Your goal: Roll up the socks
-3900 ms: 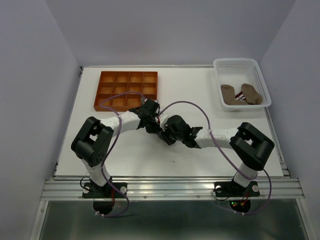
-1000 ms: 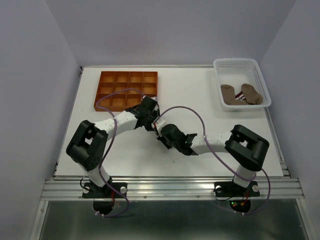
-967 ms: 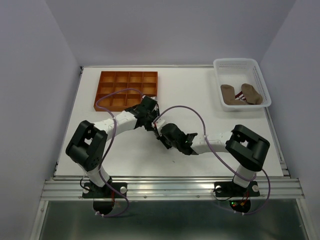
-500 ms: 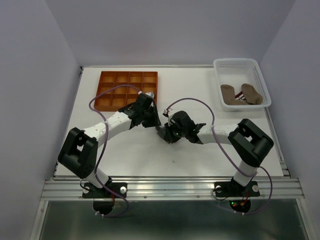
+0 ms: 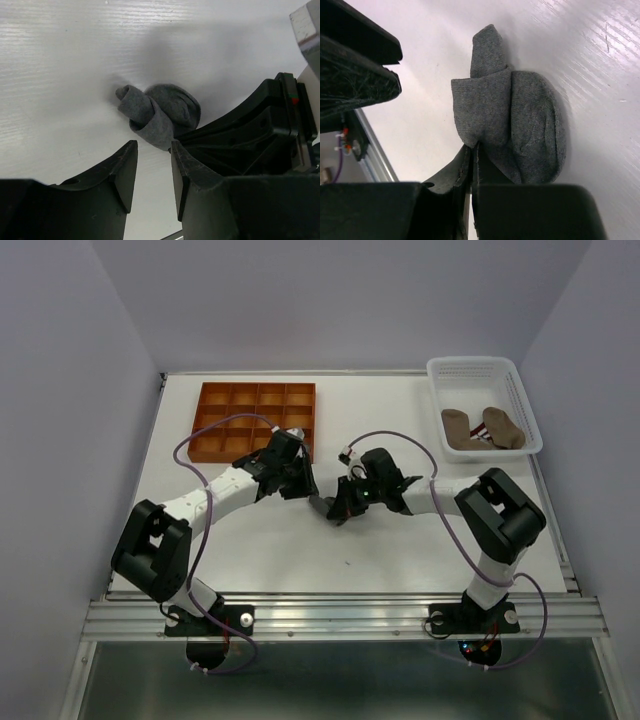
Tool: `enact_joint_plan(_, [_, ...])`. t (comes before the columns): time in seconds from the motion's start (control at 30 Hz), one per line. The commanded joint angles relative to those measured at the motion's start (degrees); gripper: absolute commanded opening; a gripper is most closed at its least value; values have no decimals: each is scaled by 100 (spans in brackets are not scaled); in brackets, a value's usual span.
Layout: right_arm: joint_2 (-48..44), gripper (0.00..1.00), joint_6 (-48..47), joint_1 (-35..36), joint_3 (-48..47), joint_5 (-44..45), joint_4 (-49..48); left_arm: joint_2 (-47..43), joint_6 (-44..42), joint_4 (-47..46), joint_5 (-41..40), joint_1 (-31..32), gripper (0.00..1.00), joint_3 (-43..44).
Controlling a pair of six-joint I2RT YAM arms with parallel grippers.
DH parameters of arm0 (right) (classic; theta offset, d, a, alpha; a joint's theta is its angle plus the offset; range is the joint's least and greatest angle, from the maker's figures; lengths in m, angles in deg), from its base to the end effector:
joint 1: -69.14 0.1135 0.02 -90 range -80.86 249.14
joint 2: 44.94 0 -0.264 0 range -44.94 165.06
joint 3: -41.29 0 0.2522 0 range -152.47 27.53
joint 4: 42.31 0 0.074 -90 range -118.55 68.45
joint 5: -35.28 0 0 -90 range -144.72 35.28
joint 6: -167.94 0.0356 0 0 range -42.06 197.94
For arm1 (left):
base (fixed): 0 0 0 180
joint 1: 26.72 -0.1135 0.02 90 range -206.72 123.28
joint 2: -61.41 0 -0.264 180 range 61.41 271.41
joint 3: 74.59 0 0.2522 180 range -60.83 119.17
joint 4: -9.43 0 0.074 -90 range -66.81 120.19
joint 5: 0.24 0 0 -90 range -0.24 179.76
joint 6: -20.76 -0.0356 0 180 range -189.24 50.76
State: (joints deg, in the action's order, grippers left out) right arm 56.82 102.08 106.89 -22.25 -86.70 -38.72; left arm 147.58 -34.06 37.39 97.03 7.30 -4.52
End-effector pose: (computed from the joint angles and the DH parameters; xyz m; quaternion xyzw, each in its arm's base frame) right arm 0.2649 0.2289 0.1465 -0.2156 0.8580 0.4175 0.2073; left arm 0.2654 -0.1846 0.2310 0.0154 0.9191 -0.2692 0.2874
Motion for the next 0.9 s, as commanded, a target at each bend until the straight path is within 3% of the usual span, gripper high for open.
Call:
enact_joint_plan(0.0, [116,1,643,-155,178,-799,-862,-267,-64,4,47,-9,44,-129])
enact_joint_plan(0.4, [494,1,1576,-699,592,-1511,-2023,-171,-178,-110,354,-1,45,-182])
enact_joint_plan(0.67, [986,1,2981,-875,1014,-2241,-4218,66,-266,-189,451,87,48,-77])
enact_joint_plan(0.87, [890,1,3149,-875,1119,-2215,-4344,207,-275,-312,539,149,48,-50])
